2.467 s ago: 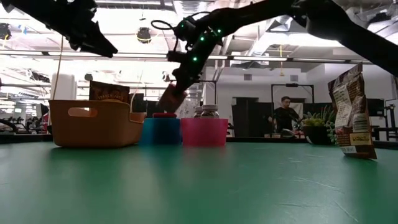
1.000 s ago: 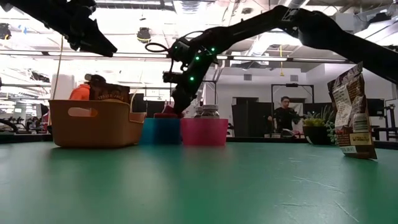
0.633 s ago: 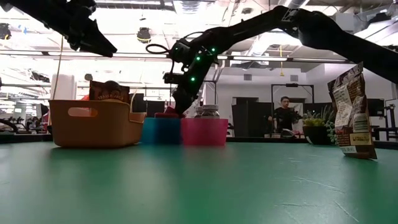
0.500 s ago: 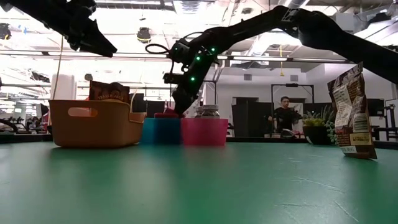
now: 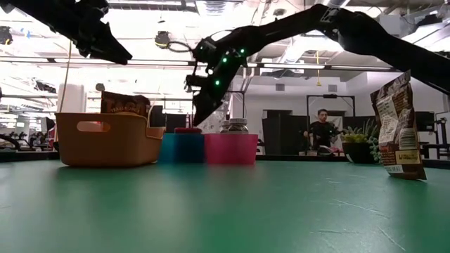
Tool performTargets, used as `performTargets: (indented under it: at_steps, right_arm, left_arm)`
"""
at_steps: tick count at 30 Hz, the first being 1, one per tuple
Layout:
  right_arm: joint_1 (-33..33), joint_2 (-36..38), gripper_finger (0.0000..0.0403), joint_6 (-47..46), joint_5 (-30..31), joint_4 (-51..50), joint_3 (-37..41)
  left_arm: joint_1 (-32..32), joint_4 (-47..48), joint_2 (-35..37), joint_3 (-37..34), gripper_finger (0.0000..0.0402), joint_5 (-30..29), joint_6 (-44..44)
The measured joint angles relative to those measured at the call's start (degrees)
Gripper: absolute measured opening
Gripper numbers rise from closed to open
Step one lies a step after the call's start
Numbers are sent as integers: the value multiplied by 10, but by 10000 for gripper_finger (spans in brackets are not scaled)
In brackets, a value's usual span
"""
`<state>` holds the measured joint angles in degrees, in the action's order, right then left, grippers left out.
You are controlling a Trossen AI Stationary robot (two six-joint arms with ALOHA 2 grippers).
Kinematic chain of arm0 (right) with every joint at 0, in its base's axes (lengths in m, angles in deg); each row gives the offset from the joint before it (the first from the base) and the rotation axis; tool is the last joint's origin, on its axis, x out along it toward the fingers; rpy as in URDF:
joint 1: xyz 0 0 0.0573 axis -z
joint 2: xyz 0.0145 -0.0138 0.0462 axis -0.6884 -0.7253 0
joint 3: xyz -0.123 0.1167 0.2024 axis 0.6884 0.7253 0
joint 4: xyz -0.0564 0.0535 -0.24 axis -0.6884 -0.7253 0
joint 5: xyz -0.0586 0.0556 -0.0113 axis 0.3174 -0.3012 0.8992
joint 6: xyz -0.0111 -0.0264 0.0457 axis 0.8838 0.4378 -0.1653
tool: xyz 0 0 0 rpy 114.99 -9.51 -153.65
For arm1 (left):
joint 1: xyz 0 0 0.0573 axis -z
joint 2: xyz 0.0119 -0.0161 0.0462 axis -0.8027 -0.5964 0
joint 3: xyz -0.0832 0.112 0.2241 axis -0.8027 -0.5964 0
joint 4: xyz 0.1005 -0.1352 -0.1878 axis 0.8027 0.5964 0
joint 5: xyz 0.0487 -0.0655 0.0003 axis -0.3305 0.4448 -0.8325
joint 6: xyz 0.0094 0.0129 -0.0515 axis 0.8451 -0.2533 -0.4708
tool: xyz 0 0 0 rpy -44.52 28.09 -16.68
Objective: Sort spices by type
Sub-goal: Put the orange seasoning pack into the orange bin
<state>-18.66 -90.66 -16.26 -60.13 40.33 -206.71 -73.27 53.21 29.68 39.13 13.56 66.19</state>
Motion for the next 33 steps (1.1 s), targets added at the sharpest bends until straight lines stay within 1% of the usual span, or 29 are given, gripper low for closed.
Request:
performTargets:
  at_steps: [4, 8, 15, 19, 22, 25, 28, 31, 33]
  right_arm:
    - [-2, 32, 333, -4, 14, -6, 3]
    - [-16, 74, 333, -41, 15, -58, 3]
    - [-88, 133, 333, -74, 15, -172, 3]
    - [-137, 155, 333, -110, 17, -234, 3]
    - [-175, 169, 333, -136, 54, -276, 3]
    - [-209, 178, 333, -159, 93, -312, 4]
    - [-232, 189, 333, -183, 102, -346, 4]
    - [-246, 194, 333, -209, 103, -382, 4]
    - [-254, 194, 333, -223, 104, -387, 13]
  left_arm:
    - [0, 0, 0, 0, 251, -2, 0]
    - [0, 0, 0, 0, 251, -3, 4]
    - [0, 0, -1, 0, 251, -2, 0]
    - [0, -1, -1, 0, 251, 17, -3]
    - [0, -3, -1, 0, 251, 30, -14]
    - [0, -4, -1, 0, 251, 31, -20]
    - [0, -4, -3, 0, 251, 33, -27]
    - [0, -5, -14, 0, 251, 50, -34]
    - [0, -8, -27, 0, 251, 58, -35]
